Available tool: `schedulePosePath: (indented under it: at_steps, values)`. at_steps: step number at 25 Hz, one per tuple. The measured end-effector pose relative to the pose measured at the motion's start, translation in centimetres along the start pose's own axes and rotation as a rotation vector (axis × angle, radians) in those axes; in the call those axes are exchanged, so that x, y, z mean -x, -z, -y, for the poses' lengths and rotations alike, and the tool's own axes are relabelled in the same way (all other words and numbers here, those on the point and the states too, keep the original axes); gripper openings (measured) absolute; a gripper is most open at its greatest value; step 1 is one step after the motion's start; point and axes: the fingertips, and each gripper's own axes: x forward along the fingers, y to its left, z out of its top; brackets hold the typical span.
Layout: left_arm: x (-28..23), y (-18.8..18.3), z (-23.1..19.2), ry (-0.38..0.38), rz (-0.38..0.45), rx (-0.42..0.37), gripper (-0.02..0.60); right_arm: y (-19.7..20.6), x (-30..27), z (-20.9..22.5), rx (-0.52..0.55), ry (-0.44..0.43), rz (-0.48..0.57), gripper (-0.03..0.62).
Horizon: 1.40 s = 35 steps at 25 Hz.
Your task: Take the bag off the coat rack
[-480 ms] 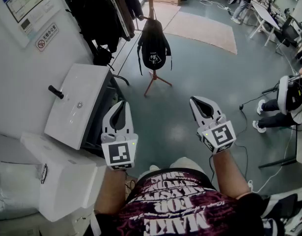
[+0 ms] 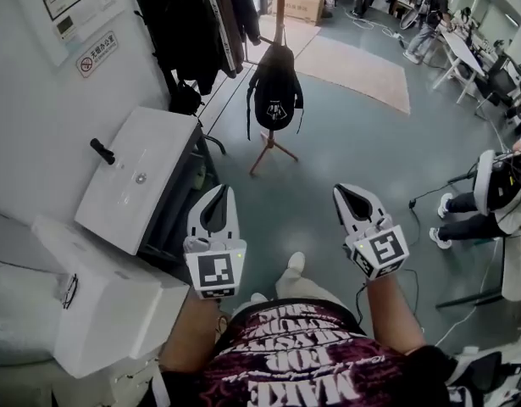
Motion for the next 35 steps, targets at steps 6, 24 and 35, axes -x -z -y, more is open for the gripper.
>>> schedulePosePath:
  at_steps: [6, 24, 35]
  values:
    - [-1.3, 1.3, -0.7, -0.015, -0.006, 0.037, 0.010, 1.6, -1.0, 1.3, -0.032, -0.004, -0.002, 0.042]
    - [-12.8, 2.6, -1.4, -0.003, -0.028, 0.060, 0.087, 4.1, -9.3, 12.6, -0.080, -0.001, -0.029, 0.189]
    - [-20.9, 3.8, -0.5, -0.002, -0.081, 0.043, 0.087, 5.9, -13.9, 18.8, -0.102, -0.036, -0.042, 0.193]
